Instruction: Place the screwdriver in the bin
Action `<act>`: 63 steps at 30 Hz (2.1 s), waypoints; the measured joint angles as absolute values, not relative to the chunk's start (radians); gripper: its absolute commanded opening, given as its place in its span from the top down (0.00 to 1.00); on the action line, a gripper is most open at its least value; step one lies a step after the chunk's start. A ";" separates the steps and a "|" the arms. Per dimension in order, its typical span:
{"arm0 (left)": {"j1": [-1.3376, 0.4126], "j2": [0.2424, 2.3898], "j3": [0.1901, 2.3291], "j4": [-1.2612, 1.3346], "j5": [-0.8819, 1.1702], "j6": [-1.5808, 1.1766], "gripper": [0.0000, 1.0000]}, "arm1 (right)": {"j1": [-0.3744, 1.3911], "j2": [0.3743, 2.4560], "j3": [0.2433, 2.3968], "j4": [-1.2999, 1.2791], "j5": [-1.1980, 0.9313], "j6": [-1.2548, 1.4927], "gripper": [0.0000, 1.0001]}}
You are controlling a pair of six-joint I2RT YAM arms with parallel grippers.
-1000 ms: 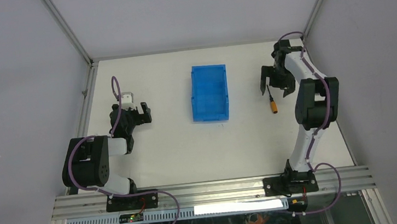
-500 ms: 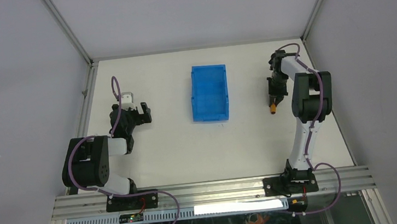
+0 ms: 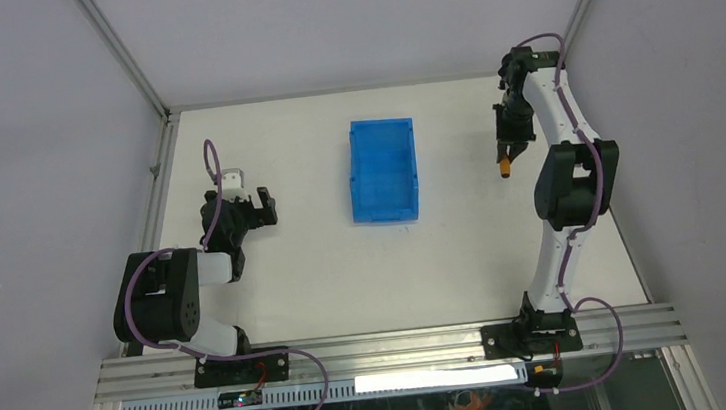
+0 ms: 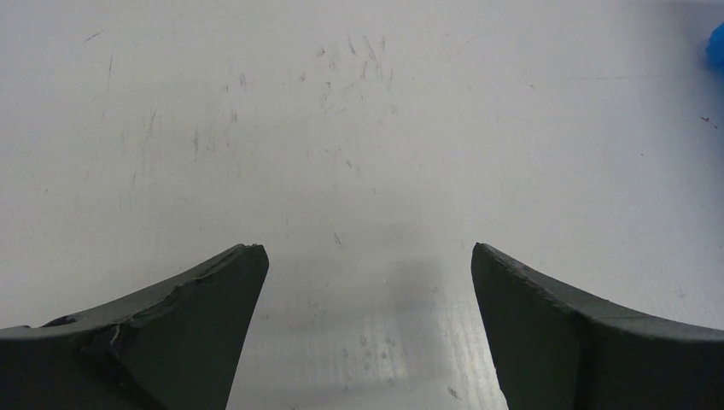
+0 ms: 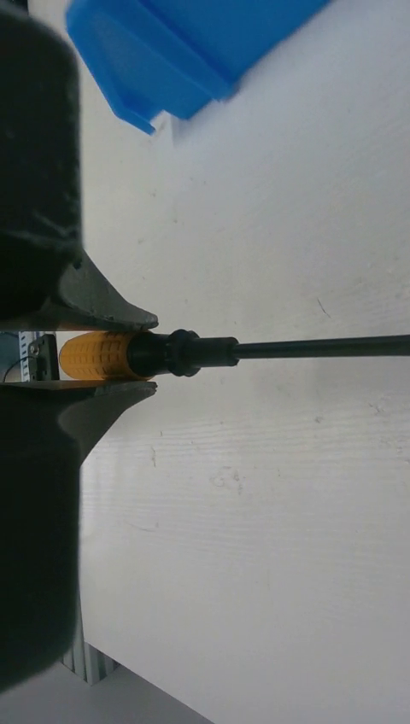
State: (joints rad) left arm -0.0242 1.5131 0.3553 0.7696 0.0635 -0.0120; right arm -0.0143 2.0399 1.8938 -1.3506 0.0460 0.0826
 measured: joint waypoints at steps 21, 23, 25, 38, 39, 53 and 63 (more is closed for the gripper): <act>-0.024 1.513 0.355 0.770 0.064 -0.012 0.01 | 0.449 1.903 1.892 -1.068 -0.194 0.408 1.00; -0.024 1.513 0.355 0.770 0.064 -0.012 0.01 | 0.507 1.930 1.893 -1.012 -0.166 0.433 1.00; -0.024 1.513 0.355 0.770 0.064 -0.012 0.01 | 0.542 1.973 1.897 -0.977 -0.135 0.448 1.00; -0.024 1.513 0.355 0.770 0.063 -0.012 0.01 | 0.643 2.253 1.903 -0.918 0.144 0.478 0.57; -0.024 1.513 0.355 0.770 0.064 -0.012 0.01 | 0.645 2.253 1.901 -0.914 0.158 0.477 0.56; -0.024 1.513 0.355 0.770 0.064 -0.012 0.01 | 0.679 2.069 1.900 -0.918 0.285 0.458 0.36; -0.024 1.513 0.355 0.770 0.064 -0.012 0.01 | 0.640 1.591 1.724 -0.849 0.285 0.350 0.01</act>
State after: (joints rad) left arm -0.0238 1.5131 0.3550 0.7700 0.0635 -0.0120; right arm 0.6395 1.5913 1.7237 -0.8490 0.2852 0.3496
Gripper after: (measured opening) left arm 0.991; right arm 0.989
